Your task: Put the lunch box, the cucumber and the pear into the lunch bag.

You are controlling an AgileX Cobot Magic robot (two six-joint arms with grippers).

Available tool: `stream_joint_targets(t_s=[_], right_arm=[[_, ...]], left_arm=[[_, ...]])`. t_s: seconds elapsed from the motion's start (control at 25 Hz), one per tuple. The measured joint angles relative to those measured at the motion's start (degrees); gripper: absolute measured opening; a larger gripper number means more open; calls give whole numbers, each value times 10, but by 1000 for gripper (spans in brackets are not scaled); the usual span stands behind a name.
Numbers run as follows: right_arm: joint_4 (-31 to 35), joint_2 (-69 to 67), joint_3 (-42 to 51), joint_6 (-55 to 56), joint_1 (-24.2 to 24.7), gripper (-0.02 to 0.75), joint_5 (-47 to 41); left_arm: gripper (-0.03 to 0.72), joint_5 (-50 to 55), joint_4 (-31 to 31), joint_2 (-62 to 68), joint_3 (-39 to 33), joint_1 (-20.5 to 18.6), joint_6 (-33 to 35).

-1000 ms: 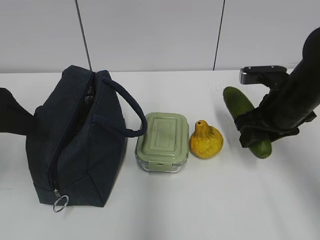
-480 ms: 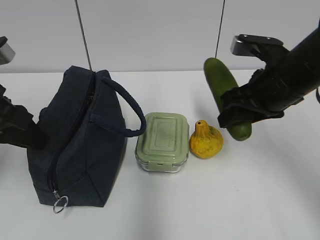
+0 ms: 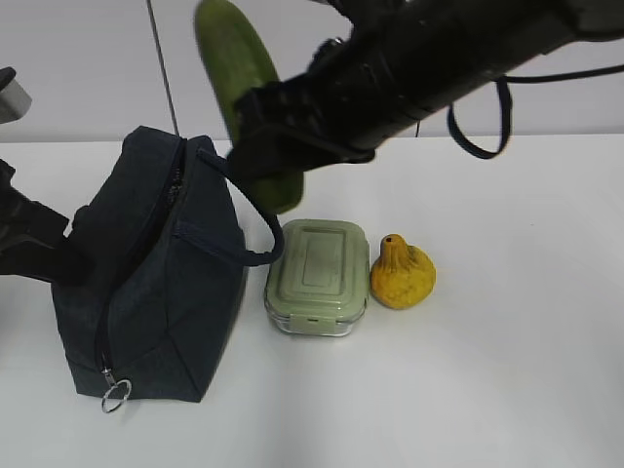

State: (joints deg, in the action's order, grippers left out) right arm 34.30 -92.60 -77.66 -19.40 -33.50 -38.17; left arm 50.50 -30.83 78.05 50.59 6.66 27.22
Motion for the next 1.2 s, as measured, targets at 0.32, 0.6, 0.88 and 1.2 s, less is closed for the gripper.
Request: stream_joint_targets(t_s=[0.32,0.6,0.88,1.2], right_arm=[[78,-100,-80,-19,-35,377,39],[197,-159,-125,-73,-38,377,57],[204,-197,-127,-88,-44,377,63],[78,-208,-127,-38,-47,377,21]], left_arm=[[4,-4,-20,0,0,0,4],[4,-6,-26,0,0,0,9],[4,-7,-26,0,0,0,10],[4,-8,-27,0,0,0,10]])
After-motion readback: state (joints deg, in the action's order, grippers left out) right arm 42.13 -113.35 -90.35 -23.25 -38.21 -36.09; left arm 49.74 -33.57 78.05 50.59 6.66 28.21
